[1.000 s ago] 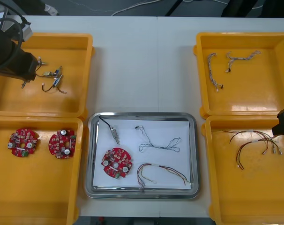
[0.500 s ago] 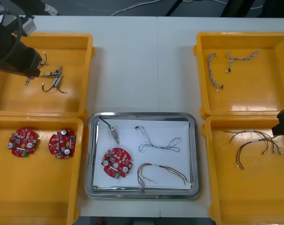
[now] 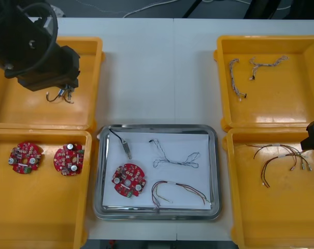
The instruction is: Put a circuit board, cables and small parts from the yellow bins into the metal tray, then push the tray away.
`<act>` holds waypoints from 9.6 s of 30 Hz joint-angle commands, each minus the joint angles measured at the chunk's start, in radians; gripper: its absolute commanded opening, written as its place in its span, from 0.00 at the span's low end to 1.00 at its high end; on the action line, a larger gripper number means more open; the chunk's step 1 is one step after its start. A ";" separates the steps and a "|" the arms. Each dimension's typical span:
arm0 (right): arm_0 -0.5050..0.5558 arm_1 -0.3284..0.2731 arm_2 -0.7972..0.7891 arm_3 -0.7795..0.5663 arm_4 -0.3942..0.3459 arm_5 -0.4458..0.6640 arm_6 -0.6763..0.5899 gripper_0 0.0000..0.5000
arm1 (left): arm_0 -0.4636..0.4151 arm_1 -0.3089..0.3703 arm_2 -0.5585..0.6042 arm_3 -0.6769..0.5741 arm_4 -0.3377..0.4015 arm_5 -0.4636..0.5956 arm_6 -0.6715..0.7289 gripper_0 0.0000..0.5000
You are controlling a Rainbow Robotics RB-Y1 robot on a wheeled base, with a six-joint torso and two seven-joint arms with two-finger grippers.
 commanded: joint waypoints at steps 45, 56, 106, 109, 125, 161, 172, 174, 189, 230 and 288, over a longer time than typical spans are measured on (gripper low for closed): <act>0.013 -0.001 -0.032 -0.021 0.006 0.003 -0.009 1.00 | -0.108 -0.120 -0.724 -0.103 -0.268 -0.278 0.381 0.00; 0.013 -0.001 -0.032 -0.021 0.006 0.003 -0.009 1.00 | -0.108 -0.126 -0.797 -0.048 -0.317 -0.342 0.401 0.00; 0.013 -0.001 -0.032 -0.021 0.006 0.003 -0.009 1.00 | -0.100 -0.136 -0.877 0.082 -0.406 -0.488 0.398 0.94; 0.013 -0.001 -0.032 -0.021 0.006 0.003 -0.009 1.00 | -0.100 -0.136 -0.869 0.079 -0.401 -0.485 0.398 1.00; -0.018 0.008 -0.006 -0.064 -0.059 0.003 -0.003 1.00 | -0.111 -0.101 -0.633 -0.056 -0.225 -0.244 0.354 1.00; -0.374 0.103 0.511 0.000 -0.049 -0.079 0.367 1.00 | 0.079 0.173 0.074 0.078 -0.009 -0.005 -0.309 1.00; -0.552 0.206 0.783 0.077 0.018 -0.123 0.505 1.00 | 0.260 0.189 0.248 0.076 -0.050 -0.029 -0.501 1.00; -0.575 0.224 0.827 0.080 0.038 -0.123 0.505 1.00 | 0.288 0.189 0.269 0.075 -0.050 -0.037 -0.516 1.00; -0.662 0.374 1.094 0.138 0.167 -0.131 0.505 1.00 | 0.380 0.189 0.304 0.027 -0.096 -0.108 -0.533 1.00; -0.647 0.644 1.350 0.304 0.293 -0.149 0.470 1.00 | 0.410 0.184 0.304 0.027 -0.104 -0.126 -0.540 1.00; -0.484 0.700 1.392 0.354 0.460 -0.223 0.473 0.54 | 0.410 0.184 0.304 0.027 -0.104 -0.126 -0.540 1.00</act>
